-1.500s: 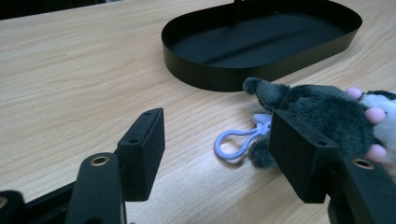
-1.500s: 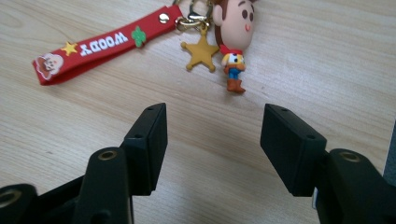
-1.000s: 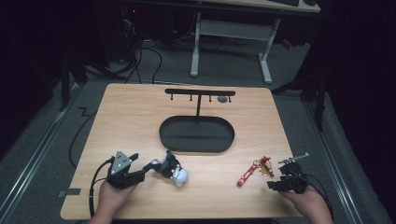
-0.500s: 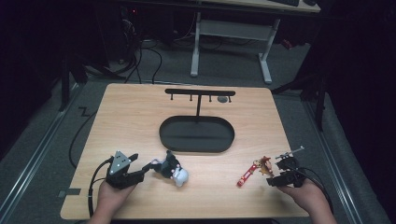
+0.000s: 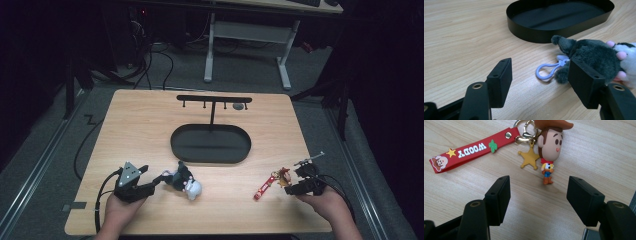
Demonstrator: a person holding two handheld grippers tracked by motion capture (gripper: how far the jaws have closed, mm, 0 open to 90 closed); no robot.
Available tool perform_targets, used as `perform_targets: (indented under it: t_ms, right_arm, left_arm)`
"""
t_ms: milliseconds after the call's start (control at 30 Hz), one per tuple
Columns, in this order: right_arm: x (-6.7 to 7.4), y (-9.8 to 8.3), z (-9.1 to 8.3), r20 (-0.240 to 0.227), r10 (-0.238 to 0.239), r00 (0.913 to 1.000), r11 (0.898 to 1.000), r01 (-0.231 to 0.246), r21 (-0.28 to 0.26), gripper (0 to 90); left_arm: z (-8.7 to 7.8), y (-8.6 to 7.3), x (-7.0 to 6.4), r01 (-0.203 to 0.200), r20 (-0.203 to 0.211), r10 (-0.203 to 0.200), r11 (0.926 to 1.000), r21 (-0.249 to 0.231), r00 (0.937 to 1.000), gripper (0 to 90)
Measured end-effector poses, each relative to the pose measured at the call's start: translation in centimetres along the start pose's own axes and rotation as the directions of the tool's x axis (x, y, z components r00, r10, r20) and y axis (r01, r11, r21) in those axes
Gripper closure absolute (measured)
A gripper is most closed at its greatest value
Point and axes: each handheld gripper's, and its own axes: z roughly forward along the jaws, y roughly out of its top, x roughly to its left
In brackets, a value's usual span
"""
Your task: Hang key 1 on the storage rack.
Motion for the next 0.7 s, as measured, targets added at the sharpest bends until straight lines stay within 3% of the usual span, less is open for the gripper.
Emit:
perform_targets:
  t_ms: [700]
  right_arm:
    - [-0.5, 1.3, 0.0, 0.020, -0.035, 0.9992, 0.999, 0.035, -0.014, 41.2]
  left_arm:
    - [-0.5, -0.2, 0.4, 0.007, -0.012, -0.007, 0.9999, 0.009, 0.9999, 36.7]
